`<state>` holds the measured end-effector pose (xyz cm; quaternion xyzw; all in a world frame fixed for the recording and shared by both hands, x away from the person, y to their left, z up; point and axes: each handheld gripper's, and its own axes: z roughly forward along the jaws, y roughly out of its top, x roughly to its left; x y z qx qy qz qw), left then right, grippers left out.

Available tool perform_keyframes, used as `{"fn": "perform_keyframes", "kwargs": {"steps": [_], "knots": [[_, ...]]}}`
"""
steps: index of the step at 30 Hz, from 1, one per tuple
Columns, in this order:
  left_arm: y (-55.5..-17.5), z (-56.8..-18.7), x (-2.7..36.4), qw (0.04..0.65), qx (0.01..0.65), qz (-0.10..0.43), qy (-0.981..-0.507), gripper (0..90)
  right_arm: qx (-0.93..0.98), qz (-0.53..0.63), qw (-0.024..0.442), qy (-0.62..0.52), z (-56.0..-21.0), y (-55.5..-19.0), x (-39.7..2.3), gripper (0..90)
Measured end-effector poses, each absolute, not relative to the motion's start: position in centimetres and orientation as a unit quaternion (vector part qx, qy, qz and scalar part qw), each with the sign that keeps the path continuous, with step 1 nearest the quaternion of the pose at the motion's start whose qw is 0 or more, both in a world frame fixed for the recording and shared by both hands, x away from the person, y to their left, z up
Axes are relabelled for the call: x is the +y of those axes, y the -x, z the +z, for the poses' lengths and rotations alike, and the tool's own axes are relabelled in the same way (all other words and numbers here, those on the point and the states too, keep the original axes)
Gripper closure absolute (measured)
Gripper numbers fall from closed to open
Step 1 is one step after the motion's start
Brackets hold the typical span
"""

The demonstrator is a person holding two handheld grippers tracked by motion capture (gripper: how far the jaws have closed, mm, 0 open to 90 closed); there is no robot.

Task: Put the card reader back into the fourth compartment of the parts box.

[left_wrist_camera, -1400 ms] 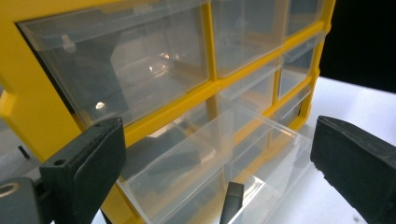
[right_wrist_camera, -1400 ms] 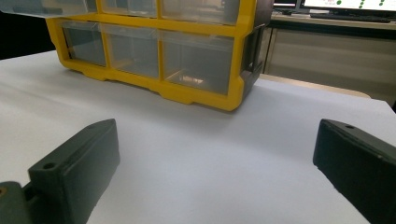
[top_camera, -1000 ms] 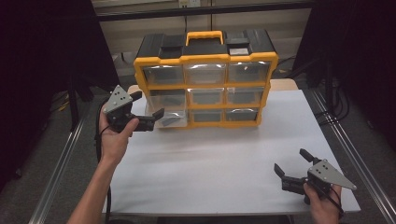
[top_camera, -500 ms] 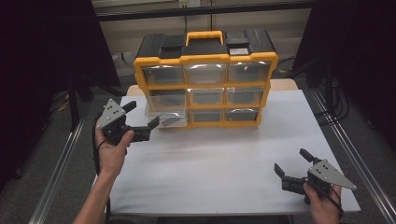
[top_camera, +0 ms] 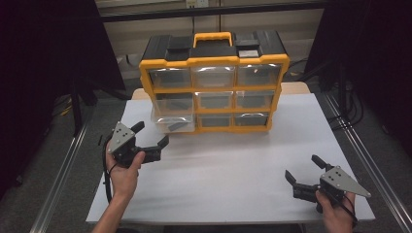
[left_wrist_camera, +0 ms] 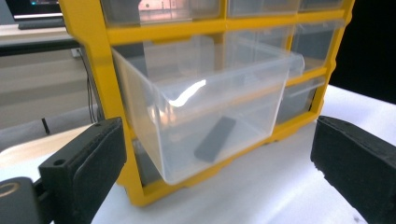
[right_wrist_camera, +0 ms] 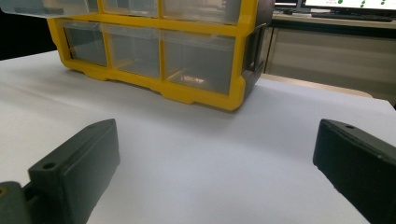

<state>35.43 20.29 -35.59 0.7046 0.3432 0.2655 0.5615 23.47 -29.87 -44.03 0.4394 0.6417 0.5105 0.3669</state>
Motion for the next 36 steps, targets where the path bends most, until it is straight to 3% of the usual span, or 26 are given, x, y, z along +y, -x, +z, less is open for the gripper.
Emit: {"fn": "perform_keyframes", "kwargs": {"steps": [19,36], "knots": [[-31.9,-40.6,21.9,0.577,0.379,0.26,-0.676,3.6,0.641,0.509,0.368,-0.441,-44.0,-23.5,-29.9,0.5],[-28.8,-42.8,24.1,0.541,0.421,0.277,-0.673,3.6,0.642,0.51,0.366,-0.44,-44.0,-23.4,-29.8,0.5]]}}
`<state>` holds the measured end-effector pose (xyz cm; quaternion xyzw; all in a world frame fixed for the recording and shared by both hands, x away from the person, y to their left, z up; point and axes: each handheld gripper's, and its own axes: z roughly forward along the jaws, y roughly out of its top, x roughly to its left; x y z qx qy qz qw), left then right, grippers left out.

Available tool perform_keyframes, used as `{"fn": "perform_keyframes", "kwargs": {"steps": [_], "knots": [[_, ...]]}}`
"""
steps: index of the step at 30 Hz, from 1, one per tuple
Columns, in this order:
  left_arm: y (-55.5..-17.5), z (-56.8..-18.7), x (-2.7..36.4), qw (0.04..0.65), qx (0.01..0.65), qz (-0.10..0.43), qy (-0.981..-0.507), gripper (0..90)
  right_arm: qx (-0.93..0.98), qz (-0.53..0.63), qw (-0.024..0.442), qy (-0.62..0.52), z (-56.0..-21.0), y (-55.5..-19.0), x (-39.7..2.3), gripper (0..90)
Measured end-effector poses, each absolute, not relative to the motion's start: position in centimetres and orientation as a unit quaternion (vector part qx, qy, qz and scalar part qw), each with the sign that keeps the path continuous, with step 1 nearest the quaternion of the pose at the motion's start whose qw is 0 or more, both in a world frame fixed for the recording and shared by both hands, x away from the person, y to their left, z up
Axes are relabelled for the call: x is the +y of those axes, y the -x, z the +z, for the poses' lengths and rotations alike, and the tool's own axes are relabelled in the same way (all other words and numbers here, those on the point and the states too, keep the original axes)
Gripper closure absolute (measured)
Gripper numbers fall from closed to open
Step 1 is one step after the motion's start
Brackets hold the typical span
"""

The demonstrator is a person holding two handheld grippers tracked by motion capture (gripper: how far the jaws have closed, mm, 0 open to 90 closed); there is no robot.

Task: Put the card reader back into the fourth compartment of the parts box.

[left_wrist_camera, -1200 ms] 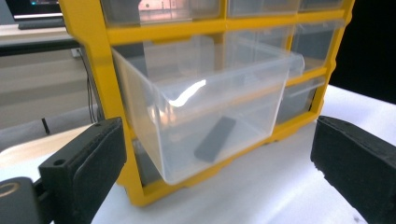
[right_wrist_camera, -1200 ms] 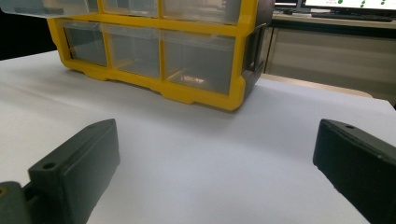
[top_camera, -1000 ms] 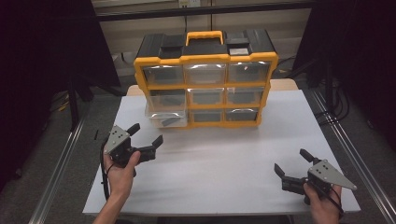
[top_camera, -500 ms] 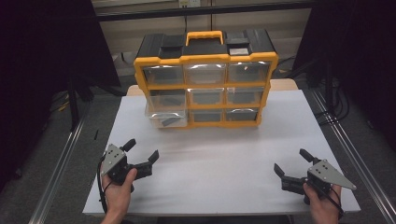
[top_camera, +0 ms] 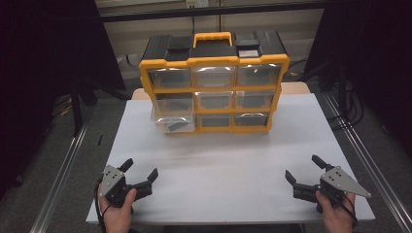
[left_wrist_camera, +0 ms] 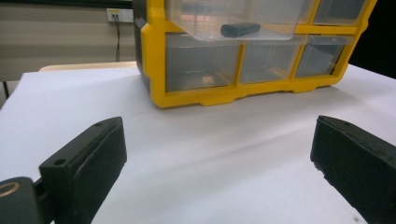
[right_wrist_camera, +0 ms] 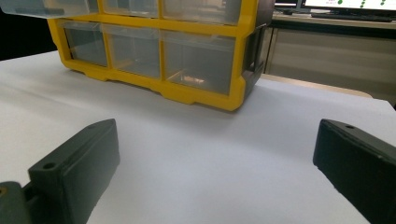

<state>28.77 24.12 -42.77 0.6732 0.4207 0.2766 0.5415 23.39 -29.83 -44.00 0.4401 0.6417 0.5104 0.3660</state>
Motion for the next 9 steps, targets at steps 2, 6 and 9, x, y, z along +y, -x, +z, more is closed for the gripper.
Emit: {"fn": "perform_keyframes", "kwargs": {"steps": [2,6,9], "knots": [[-28.9,-42.78,24.3,0.539,0.434,0.279,-0.666,3.4,0.644,0.511,0.366,-0.437,-44.02,-23.4,-29.79,0.5],[-29.48,-42.77,24.13,0.543,0.428,0.266,-0.671,3.3,0.645,0.509,0.365,-0.438,-44.1,-23.56,-29.82,0.5],[-29.72,-42.89,24.14,0.542,0.431,0.267,-0.67,3.3,0.644,0.508,0.366,-0.439,-44.11,-23.57,-29.82,0.5]]}}
